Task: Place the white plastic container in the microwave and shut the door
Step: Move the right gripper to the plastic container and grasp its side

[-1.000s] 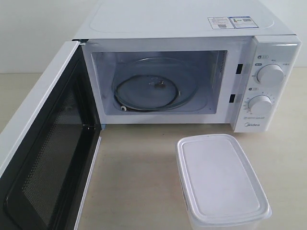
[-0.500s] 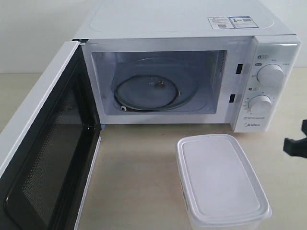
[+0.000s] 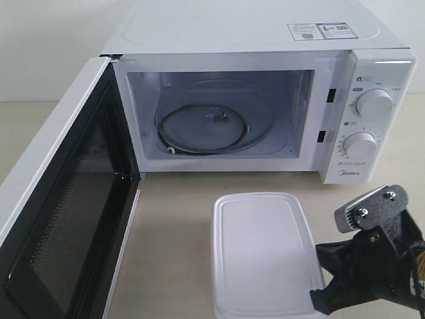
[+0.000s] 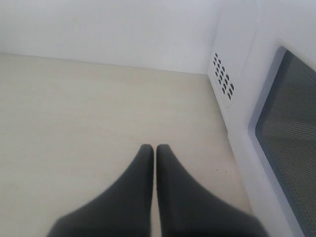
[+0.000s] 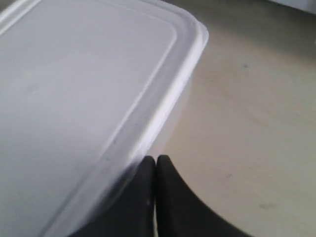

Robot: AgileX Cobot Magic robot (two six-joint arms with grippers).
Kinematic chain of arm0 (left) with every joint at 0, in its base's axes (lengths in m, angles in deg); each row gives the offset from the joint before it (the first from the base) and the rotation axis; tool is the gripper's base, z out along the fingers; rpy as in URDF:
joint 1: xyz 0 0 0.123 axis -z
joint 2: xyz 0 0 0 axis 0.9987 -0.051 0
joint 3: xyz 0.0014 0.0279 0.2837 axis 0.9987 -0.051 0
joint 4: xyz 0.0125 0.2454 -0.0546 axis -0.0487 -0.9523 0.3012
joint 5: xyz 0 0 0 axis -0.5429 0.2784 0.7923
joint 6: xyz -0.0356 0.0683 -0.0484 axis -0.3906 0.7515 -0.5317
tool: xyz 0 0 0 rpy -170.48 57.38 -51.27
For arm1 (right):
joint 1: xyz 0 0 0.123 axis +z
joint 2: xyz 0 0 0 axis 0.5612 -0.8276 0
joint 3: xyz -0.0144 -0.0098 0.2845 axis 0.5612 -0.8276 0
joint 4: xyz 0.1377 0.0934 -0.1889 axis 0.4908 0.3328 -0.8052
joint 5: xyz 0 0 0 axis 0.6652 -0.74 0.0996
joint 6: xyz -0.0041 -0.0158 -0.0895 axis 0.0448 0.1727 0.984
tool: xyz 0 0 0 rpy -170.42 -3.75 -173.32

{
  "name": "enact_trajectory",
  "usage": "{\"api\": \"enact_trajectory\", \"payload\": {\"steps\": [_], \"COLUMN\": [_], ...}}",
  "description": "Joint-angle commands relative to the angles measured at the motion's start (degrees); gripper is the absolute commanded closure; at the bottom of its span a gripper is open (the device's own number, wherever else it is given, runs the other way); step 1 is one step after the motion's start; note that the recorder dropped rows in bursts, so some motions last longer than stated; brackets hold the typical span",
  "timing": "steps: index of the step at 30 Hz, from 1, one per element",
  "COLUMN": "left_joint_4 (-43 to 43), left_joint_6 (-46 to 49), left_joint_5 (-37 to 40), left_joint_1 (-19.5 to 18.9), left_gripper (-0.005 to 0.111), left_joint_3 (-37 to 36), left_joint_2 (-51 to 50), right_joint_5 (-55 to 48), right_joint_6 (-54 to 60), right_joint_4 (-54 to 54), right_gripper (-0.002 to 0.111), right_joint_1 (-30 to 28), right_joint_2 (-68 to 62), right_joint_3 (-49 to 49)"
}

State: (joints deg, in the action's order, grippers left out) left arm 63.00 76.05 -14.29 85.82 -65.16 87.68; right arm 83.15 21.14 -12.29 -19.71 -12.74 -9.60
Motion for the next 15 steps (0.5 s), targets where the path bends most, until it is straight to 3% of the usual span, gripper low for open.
{"api": "enact_trajectory", "payload": {"steps": [1,6,11,15], "left_joint_4": [-0.1,-0.1,-0.1,-0.1], "left_joint_6": [0.2,0.2,0.2,0.2], "left_joint_5": [0.1,0.1,0.1,0.1], "left_joint_1": [-0.3,-0.3,-0.3,-0.3], "left_gripper": [0.102,0.102,0.102,0.102], "left_joint_3": [-0.1,-0.1,-0.1,-0.1], "left_joint_2": [0.2,0.2,0.2,0.2], "right_joint_5": [1.6,-2.0,-1.3,-0.7], "right_joint_6": [-0.3,-0.5,5.7,2.8], "right_joint_4": [-0.3,3.1,16.2,18.7], "right_gripper": [0.109,0.109,0.109,0.109], "right_joint_1": [4.3,5.1,5.1,4.4], "right_joint_2": [0.1,0.9,4.6,8.0], "right_joint_3": [-0.1,-0.1,-0.1,-0.1]}}
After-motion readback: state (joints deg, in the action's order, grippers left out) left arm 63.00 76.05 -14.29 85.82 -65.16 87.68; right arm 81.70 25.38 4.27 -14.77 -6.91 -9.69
